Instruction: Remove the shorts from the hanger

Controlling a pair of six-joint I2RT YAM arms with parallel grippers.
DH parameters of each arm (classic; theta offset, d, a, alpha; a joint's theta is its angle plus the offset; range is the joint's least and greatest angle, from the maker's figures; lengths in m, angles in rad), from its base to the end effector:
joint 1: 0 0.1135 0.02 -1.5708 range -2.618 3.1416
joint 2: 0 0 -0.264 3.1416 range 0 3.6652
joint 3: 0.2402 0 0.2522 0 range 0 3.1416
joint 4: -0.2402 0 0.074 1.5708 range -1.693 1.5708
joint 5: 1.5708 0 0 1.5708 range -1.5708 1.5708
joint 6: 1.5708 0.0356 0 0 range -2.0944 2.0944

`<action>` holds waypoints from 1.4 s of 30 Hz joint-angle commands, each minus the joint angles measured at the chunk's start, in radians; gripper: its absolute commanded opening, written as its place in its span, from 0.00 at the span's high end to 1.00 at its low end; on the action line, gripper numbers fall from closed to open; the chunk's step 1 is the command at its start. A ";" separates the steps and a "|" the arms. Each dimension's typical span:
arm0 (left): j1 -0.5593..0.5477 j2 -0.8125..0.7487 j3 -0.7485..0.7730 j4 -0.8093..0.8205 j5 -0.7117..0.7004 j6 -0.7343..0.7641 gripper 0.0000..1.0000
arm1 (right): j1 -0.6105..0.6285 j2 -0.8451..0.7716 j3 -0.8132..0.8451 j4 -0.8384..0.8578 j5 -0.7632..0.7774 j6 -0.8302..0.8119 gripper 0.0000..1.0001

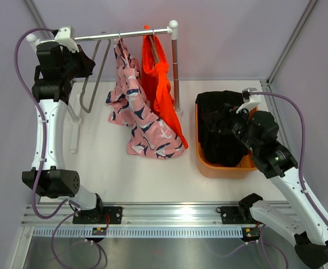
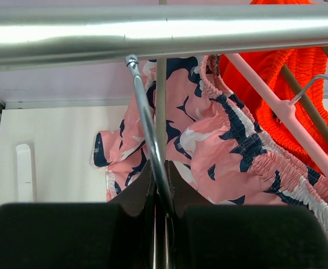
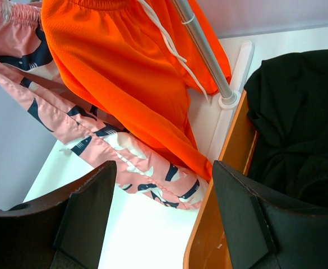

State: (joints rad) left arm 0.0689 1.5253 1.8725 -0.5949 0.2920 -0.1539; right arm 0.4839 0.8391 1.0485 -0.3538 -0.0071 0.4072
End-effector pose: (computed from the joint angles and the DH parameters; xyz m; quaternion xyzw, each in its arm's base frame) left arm 0.3227 0.0120 0.4905 0.0020 0.7857 -0.1405 0.6024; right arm 0.1585 0.0836 0.4038 -0.0313 0.7556 0.2844 0.5892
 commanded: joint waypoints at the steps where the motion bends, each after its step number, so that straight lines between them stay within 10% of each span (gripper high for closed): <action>1: 0.006 0.013 0.062 0.076 0.030 -0.012 1.00 | -0.002 0.020 -0.005 0.068 -0.034 -0.021 0.22; 42: 0.002 0.099 0.123 -0.066 -0.160 -0.067 0.98 | -0.002 0.091 -0.030 0.116 -0.099 -0.016 0.23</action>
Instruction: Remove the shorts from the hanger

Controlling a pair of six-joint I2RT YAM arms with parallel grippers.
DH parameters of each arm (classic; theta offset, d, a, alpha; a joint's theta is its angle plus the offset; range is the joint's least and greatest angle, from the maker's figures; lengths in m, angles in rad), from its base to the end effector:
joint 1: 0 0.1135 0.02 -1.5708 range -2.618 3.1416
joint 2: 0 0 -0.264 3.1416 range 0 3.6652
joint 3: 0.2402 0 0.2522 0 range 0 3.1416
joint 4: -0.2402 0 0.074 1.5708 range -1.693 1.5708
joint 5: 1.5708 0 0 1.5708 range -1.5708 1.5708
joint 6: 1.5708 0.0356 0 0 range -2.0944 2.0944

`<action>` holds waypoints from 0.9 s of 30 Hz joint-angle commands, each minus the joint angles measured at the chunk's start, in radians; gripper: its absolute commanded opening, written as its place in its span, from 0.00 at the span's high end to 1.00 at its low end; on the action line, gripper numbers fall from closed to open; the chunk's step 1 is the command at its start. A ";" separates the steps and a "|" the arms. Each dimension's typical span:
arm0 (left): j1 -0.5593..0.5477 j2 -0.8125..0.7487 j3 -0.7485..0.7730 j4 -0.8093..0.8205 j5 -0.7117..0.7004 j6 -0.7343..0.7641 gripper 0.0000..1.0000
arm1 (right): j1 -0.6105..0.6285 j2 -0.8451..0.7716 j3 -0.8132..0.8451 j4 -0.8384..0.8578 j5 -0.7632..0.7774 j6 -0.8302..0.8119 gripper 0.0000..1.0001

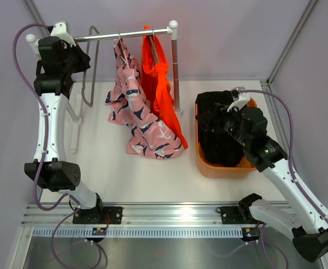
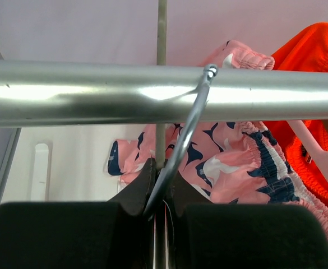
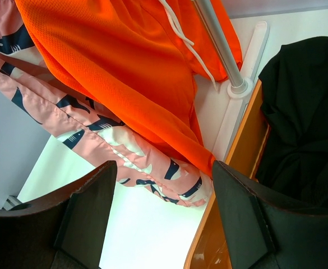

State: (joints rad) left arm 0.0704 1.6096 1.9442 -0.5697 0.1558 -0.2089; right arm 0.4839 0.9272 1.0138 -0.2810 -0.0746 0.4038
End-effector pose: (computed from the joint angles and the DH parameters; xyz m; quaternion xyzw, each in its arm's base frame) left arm 0.3476 0.0190 0.4890 -0.0612 0.7819 -0.1037 0.6117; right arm 0.1828 0.0991 0.3845 -0.0546 0.7703 0.2986 0.5608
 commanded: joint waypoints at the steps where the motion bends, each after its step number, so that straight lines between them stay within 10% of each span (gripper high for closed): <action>1: -0.001 0.024 0.074 -0.099 -0.024 -0.014 0.98 | -0.002 0.002 0.005 0.043 -0.031 -0.010 0.23; 17: -0.046 0.136 0.249 -0.104 -0.064 -0.037 0.98 | -0.001 0.007 0.005 0.043 -0.027 -0.016 0.23; 27: -0.058 0.038 0.144 -0.055 -0.257 -0.040 0.77 | -0.002 0.021 0.002 0.045 -0.034 -0.019 0.23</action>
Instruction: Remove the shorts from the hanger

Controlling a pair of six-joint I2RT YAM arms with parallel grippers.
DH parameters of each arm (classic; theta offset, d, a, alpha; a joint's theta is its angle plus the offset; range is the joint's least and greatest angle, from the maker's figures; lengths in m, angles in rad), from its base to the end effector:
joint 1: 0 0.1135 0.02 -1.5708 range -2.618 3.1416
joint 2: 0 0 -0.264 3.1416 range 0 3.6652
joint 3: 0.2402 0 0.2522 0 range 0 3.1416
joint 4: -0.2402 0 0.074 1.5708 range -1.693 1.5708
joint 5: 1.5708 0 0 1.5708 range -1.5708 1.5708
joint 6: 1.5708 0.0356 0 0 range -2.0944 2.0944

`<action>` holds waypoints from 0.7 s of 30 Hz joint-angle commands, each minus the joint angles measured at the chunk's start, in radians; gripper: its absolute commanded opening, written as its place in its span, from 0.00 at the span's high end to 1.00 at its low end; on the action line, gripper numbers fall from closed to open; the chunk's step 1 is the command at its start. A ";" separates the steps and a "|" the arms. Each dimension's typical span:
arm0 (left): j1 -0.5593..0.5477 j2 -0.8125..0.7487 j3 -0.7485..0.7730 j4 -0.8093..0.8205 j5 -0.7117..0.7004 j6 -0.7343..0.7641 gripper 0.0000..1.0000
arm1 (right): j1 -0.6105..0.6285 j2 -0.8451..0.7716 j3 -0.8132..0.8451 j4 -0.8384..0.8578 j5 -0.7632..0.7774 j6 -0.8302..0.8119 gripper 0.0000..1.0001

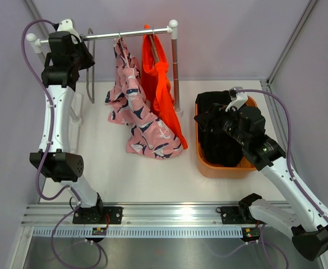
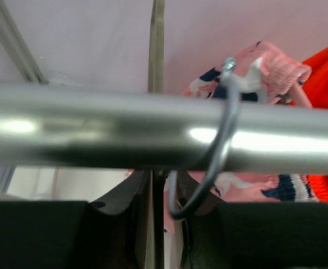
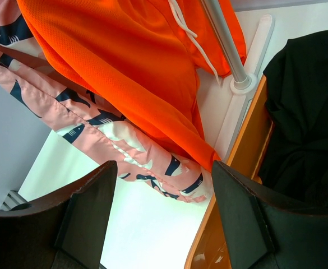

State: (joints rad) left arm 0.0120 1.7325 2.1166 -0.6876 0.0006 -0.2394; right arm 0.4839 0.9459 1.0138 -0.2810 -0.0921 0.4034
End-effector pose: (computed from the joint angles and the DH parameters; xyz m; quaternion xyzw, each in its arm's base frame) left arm 0.3717 0.0044 0.4887 -0.1008 0.7995 -0.0674 0.5882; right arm 0.1869 0.1019 0.3809 -0.0602 0.7757 0.3016 0.5511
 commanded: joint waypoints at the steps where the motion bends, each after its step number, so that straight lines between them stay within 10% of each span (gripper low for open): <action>1: 0.000 -0.100 -0.058 0.075 -0.108 -0.008 0.76 | -0.001 0.001 0.002 0.045 -0.018 -0.017 0.23; 21: -0.001 -0.402 -0.149 0.085 -0.118 0.005 0.58 | -0.002 -0.045 0.031 -0.024 -0.058 -0.014 0.23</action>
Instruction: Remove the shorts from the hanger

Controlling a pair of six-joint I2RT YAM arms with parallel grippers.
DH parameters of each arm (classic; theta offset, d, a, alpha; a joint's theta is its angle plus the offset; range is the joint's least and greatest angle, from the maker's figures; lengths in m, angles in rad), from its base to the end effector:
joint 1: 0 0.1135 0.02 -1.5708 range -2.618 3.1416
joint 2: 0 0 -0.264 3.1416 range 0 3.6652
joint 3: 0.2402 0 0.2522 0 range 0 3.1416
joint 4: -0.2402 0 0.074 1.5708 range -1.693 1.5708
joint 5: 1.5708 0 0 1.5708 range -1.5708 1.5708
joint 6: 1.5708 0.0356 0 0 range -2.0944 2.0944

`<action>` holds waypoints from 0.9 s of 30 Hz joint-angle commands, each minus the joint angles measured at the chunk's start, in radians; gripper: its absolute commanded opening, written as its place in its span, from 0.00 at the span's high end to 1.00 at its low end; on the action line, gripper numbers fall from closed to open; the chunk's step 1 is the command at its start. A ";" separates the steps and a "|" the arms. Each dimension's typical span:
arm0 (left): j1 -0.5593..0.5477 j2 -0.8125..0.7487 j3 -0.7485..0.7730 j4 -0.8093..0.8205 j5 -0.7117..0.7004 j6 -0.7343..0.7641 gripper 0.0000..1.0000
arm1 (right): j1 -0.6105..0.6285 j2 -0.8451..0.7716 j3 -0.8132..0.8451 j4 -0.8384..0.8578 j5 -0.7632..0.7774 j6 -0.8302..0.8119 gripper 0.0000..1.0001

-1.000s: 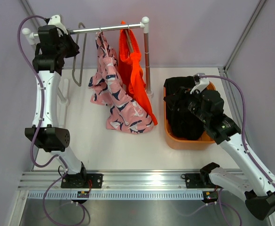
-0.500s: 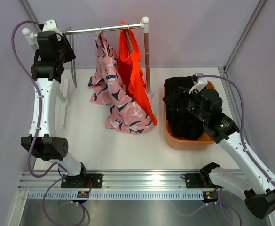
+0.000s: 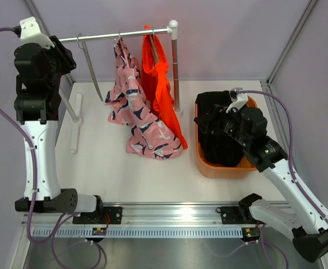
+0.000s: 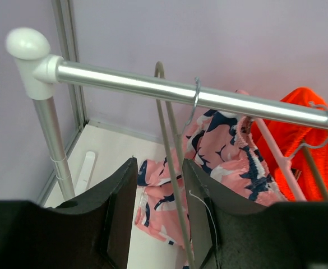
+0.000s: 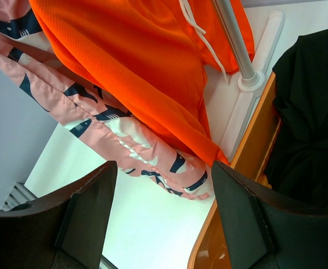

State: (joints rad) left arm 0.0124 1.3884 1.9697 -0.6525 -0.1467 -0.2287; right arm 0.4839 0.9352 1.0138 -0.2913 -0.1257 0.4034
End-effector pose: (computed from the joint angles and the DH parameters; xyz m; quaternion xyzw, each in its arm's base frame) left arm 0.2528 0.0083 0.5500 -0.1373 0.7186 -0.0200 0.6815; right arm 0.1835 0.1015 0.3819 -0.0707 0.7744 0.3132 0.5452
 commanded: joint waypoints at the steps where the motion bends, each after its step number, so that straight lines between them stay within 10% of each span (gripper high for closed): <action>1: -0.005 -0.068 -0.002 0.053 0.054 -0.023 0.59 | -0.002 -0.036 0.031 -0.019 -0.022 -0.017 0.23; 14: -0.460 0.053 0.006 0.096 -0.184 -0.015 0.59 | -0.002 -0.071 0.051 -0.127 0.001 -0.029 0.23; 27: -0.479 0.282 0.096 0.183 -0.333 -0.058 0.58 | -0.002 -0.134 0.071 -0.256 0.067 -0.052 0.23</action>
State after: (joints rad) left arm -0.4660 1.6398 1.9903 -0.5354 -0.4198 -0.2840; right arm 0.4839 0.8116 1.0451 -0.5205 -0.0868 0.3695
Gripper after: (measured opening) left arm 0.420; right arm 0.775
